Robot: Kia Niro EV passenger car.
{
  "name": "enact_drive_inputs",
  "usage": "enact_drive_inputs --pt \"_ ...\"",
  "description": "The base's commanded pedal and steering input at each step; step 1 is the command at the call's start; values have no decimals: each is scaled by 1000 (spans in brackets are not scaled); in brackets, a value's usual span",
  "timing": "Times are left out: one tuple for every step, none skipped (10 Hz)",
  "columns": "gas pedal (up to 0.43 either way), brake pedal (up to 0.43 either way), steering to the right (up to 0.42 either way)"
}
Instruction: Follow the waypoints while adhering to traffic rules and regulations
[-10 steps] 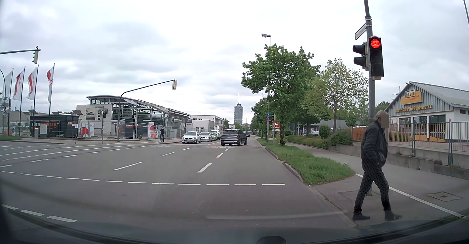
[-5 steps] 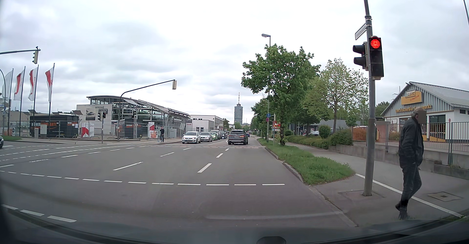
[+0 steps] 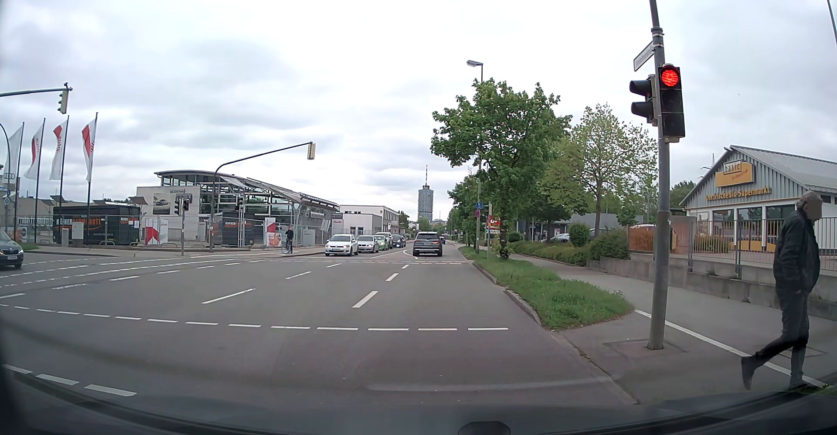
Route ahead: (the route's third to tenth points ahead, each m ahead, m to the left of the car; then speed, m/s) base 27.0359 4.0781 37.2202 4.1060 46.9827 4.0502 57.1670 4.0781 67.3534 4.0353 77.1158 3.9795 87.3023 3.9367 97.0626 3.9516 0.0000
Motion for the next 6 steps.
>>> enact_drive_inputs --pt "0 268 2" --pt "0 268 2" --pt "0 268 2" --pt "0 268 2" --pt "0 268 2" --pt "0 268 2"
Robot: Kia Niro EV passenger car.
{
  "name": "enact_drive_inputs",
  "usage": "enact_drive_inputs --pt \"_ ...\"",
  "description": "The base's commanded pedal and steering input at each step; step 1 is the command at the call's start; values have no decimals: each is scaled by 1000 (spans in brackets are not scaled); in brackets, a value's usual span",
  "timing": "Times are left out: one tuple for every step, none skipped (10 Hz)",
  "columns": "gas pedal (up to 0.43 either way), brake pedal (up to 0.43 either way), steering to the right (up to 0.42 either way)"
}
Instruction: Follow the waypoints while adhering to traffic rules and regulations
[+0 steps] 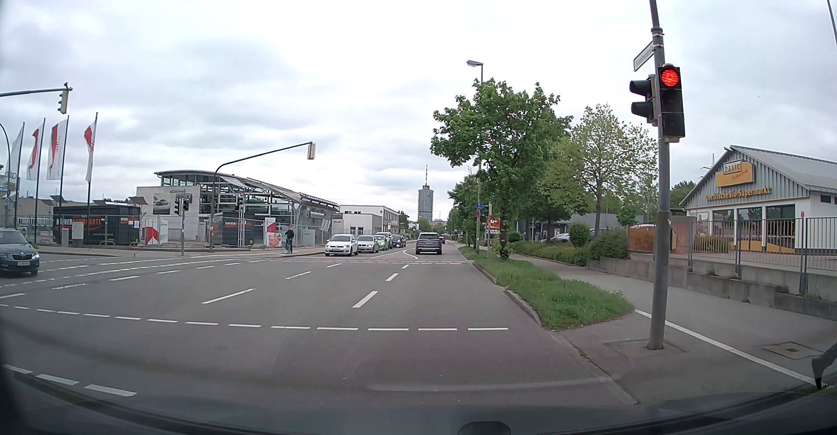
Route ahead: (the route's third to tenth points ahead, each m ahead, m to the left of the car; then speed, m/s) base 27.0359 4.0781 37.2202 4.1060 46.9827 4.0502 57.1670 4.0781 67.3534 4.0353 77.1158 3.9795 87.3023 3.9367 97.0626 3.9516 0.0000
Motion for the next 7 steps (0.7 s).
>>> enact_drive_inputs --pt "0 268 2" --pt "0 268 2" --pt "0 268 2" --pt "0 268 2" --pt "0 268 2" --pt "0 268 2" --pt "0 268 2"
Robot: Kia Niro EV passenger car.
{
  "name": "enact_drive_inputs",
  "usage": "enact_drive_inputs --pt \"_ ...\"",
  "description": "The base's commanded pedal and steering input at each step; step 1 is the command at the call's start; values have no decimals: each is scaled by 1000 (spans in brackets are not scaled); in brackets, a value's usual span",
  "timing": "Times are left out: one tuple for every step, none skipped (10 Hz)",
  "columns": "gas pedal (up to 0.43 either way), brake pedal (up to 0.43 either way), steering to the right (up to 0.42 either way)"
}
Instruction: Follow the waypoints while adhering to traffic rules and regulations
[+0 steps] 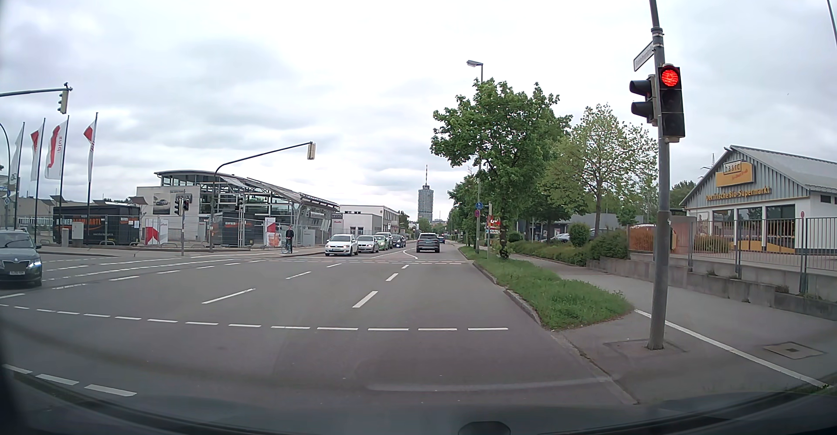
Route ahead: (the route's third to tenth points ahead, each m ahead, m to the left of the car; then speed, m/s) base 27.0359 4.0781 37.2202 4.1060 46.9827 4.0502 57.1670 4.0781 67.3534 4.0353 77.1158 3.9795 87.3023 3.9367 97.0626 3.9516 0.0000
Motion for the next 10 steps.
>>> enact_drive_inputs --pt "0 262 2" --pt "0 268 2" --pt "0 268 2" --pt "0 268 2" --pt "0 262 2" --pt "0 268 2" --pt "0 268 2" --pt "0 268 2" --pt "0 268 2" --pt "0 268 2"
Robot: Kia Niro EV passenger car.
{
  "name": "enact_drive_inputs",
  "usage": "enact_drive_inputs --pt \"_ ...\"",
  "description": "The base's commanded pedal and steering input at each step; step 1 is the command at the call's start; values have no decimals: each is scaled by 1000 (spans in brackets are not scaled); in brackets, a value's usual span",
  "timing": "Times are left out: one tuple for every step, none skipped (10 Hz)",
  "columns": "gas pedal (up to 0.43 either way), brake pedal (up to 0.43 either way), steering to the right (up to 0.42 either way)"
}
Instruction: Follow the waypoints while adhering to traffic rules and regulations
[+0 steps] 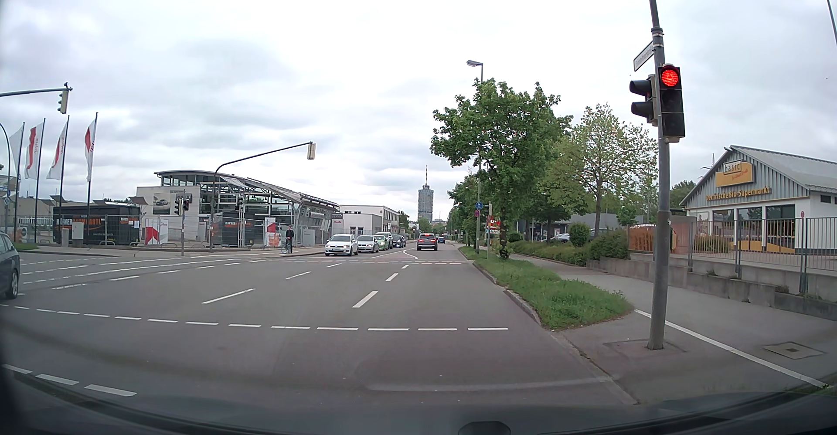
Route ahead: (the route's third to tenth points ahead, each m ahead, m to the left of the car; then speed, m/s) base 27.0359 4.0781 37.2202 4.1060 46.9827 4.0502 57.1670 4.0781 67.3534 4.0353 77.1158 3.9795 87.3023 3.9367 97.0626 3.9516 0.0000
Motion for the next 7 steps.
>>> enact_drive_inputs --pt "0 268 2" --pt "0 268 2" --pt "0 268 2" --pt "0 262 2" --pt "0 268 2" --pt "0 268 2" --pt "0 268 2"
